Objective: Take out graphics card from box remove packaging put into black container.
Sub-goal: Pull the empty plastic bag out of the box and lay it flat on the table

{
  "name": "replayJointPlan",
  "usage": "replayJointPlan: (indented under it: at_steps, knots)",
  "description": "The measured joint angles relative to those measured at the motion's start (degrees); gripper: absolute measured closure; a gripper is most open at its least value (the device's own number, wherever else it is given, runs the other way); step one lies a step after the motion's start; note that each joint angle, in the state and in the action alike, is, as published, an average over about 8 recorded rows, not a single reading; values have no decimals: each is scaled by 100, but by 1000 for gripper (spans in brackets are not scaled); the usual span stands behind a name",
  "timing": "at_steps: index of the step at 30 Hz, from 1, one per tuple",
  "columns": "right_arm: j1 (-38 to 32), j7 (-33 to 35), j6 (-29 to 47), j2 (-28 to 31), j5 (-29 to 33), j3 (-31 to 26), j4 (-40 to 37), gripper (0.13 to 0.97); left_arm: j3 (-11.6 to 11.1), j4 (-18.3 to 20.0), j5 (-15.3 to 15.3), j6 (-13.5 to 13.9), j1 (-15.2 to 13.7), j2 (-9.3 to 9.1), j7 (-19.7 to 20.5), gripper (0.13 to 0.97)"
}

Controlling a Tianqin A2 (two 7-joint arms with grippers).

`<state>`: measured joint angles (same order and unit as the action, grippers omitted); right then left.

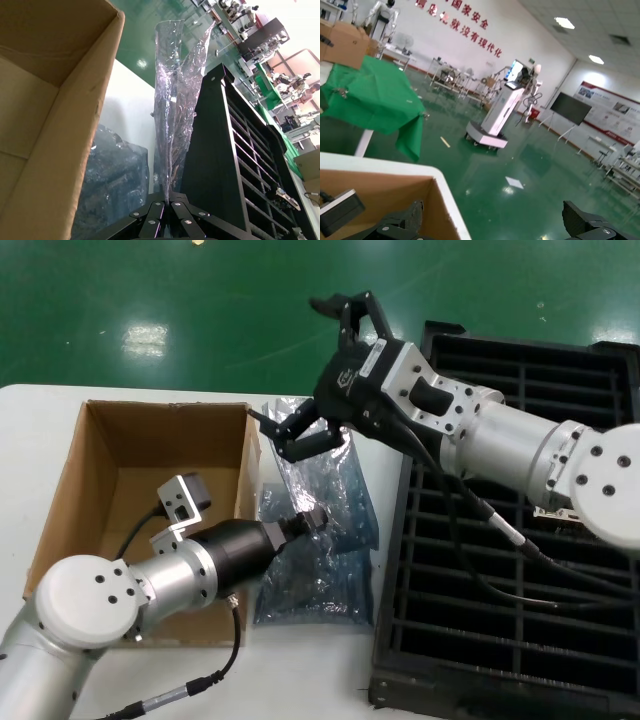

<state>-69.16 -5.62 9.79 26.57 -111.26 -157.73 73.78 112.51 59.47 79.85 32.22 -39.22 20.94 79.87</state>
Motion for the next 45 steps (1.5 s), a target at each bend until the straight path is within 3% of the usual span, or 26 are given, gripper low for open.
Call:
replayJointPlan:
  at_steps: [6,11,19,32,42,45]
  knots:
    - [12,-1439,213,66,1408,74,141,133,-58,-65,-61,-15,47,-108,-51,958]
    - [179,-2423,587,-26,2637,467,209,151,-127,-82,-91,-33,102,-161,-91,958]
    - [613,-2925,1401,-421,3933,1489,149,197,-275,28,-59,-82,247,-186,-228,958]
    - [898,-2286,2287,-996,4218,2521,-173,197,-430,373,-186,-56,513,-162,-128,958]
    - [910,-1598,3285,-1151,3695,2878,-295,197,-502,460,-200,18,673,-232,-97,958]
    - [845,-1522,3675,-1126,3584,2899,-285,410,-528,430,-108,26,696,-263,-203,958]
